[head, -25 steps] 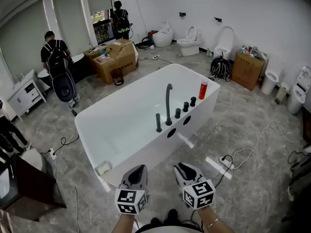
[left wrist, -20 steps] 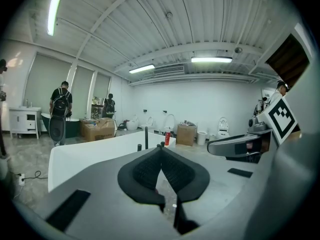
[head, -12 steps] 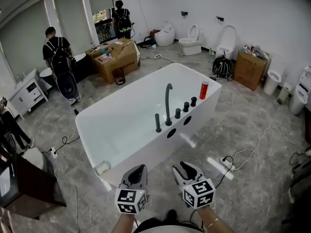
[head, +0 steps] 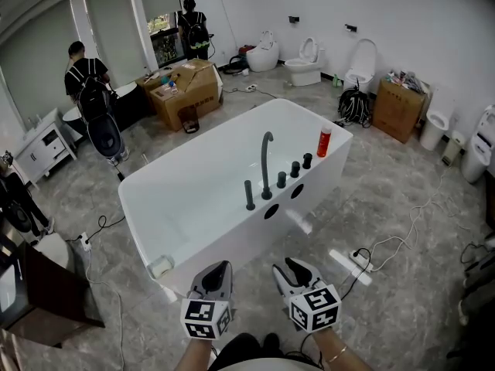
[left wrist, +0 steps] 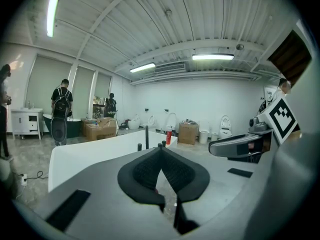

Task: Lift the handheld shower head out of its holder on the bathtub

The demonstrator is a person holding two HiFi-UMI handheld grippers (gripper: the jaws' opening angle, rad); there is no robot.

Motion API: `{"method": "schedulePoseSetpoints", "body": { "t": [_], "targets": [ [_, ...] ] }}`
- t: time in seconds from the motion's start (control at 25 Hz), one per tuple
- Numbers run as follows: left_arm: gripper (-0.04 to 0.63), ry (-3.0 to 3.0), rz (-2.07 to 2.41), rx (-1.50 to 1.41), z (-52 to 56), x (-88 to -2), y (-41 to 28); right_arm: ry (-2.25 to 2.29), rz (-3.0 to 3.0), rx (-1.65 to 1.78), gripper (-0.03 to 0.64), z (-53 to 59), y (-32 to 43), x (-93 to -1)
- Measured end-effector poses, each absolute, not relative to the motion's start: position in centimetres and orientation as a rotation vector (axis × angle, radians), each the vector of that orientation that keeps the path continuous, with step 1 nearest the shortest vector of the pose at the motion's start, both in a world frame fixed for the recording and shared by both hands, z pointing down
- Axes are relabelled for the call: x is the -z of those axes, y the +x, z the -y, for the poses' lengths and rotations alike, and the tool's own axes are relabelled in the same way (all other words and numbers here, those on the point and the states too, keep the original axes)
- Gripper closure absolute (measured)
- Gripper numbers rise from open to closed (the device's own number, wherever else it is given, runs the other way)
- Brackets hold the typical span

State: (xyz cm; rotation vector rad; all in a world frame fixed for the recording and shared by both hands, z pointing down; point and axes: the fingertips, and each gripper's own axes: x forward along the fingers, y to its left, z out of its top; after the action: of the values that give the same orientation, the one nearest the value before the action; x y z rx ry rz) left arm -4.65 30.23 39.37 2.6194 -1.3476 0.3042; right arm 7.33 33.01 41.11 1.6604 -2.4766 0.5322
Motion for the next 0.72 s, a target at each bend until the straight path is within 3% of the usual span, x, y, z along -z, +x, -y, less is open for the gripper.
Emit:
{"method": "schedulePoseSetpoints", "body": {
  "t": [0.72],
  "targets": [
    [0.575, 2.578, 1.349, -0.345, -23.1, -41.8, -4.7, 1.647, 2.451, -0.575, 0.477, -26.0, 7.8, -43.4]
  ]
}}
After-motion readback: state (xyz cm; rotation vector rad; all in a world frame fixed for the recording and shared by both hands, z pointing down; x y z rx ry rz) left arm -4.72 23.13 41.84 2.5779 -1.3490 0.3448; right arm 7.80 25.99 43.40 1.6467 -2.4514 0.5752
